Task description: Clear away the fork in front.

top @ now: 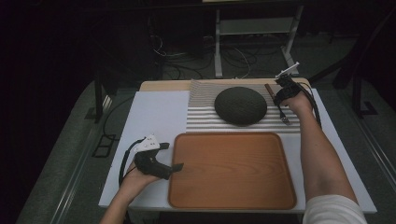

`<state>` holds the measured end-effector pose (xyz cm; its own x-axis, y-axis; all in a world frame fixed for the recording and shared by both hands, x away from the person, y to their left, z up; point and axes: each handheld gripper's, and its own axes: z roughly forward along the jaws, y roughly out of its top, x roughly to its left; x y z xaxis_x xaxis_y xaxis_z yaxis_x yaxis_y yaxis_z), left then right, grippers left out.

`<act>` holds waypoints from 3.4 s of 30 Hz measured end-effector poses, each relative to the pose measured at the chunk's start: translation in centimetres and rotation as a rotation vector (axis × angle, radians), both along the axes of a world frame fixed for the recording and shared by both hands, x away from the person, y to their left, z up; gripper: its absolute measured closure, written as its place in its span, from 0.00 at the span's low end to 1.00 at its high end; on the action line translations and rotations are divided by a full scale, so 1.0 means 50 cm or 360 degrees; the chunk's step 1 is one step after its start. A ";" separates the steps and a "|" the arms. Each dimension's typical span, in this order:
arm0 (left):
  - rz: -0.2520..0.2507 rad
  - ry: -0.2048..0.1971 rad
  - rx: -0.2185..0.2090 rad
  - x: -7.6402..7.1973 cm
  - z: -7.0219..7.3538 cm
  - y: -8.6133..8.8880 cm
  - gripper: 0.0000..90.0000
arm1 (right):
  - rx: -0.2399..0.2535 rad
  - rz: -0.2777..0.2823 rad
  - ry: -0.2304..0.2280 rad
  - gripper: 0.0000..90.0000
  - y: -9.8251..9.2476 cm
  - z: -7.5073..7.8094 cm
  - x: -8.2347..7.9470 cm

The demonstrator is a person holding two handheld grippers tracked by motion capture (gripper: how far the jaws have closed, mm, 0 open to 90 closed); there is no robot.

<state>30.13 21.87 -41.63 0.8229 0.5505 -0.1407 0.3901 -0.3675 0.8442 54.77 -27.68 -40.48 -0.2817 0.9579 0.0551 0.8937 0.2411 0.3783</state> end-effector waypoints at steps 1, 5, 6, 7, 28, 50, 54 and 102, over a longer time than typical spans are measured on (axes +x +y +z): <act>0.0000 -0.0001 0.0003 0.000 0.000 0.000 0.00 | 0.0009 0.0004 -0.0012 0.86 -0.004 0.005 -0.004; -0.0001 -0.0001 0.0007 0.000 0.000 -0.001 0.00 | 0.0086 -0.0003 -0.0069 0.86 -0.022 0.024 -0.023; 0.0000 -0.0002 0.0008 0.000 0.001 -0.002 0.00 | 0.0089 -0.0001 -0.0078 0.86 -0.026 0.029 -0.028; 0.0002 -0.0003 0.0009 0.000 0.001 -0.002 0.00 | 0.0099 0.0001 -0.0087 0.86 -0.029 0.034 -0.034; 0.0005 -0.0018 -0.0009 0.002 0.003 -0.002 0.00 | 0.0404 0.0279 -0.0353 0.86 -0.016 0.119 -0.195; 0.0020 -0.0015 -0.0009 0.000 0.002 -0.012 0.00 | 0.0645 0.0671 -0.0530 0.86 0.095 0.113 -0.354; 0.0020 -0.0017 -0.0013 0.000 0.003 -0.017 0.00 | 0.0668 0.0711 -0.0552 0.86 0.113 0.099 -0.377; -0.0211 0.0005 -0.0330 0.055 0.102 -0.258 0.44 | 0.0843 0.0984 -0.0636 0.86 0.232 0.053 -0.485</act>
